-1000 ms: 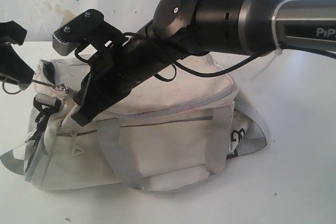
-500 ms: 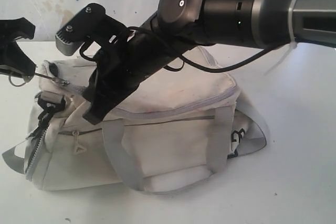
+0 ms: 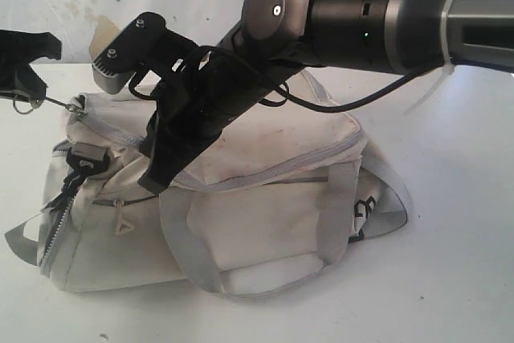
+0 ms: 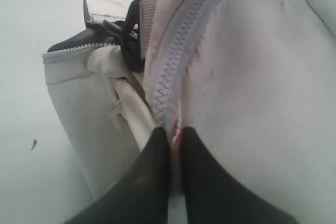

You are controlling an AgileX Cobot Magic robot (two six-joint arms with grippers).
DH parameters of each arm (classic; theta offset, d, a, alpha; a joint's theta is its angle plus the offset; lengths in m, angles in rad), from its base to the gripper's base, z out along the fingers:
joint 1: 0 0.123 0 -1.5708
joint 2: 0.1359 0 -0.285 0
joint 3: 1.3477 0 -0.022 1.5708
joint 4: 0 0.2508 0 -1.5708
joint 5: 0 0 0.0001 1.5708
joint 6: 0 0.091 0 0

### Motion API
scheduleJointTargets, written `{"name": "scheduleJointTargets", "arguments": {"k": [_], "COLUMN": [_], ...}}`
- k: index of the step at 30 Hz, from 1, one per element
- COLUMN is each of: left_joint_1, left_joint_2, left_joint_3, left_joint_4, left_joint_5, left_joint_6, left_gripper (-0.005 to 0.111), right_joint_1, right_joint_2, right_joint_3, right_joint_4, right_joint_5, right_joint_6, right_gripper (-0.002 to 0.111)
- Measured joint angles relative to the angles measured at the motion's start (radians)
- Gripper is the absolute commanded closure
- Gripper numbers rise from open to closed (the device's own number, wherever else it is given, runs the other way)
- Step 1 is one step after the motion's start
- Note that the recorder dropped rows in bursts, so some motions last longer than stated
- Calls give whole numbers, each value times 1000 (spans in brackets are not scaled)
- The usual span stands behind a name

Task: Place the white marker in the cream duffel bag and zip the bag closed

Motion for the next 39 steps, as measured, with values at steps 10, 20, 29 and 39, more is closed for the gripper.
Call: {"name": "scheduleJointTargets", "arguments": {"k": [10, 20, 29, 39], "left_joint_1": [8, 36, 36, 55], "left_joint_2": [87, 146, 159, 126], "left_joint_3": [-69, -100, -105, -109], "left_joint_4": [124, 145, 119, 31], "left_joint_5": [-144, -188, -204, -153], "left_joint_6": [0, 0, 27, 147], "left_gripper": [107, 107, 99, 36], "right_joint_1": [0, -2, -2, -2], "right_joint_2": [0, 0, 2, 8], "right_joint_3": [2, 2, 2, 11], "right_joint_4": [-20, -22, -27, -48], "right_joint_5": [9, -10, -26, -12], "right_joint_6": [9, 15, 51, 132], "right_gripper": [108, 108, 108, 57]}}
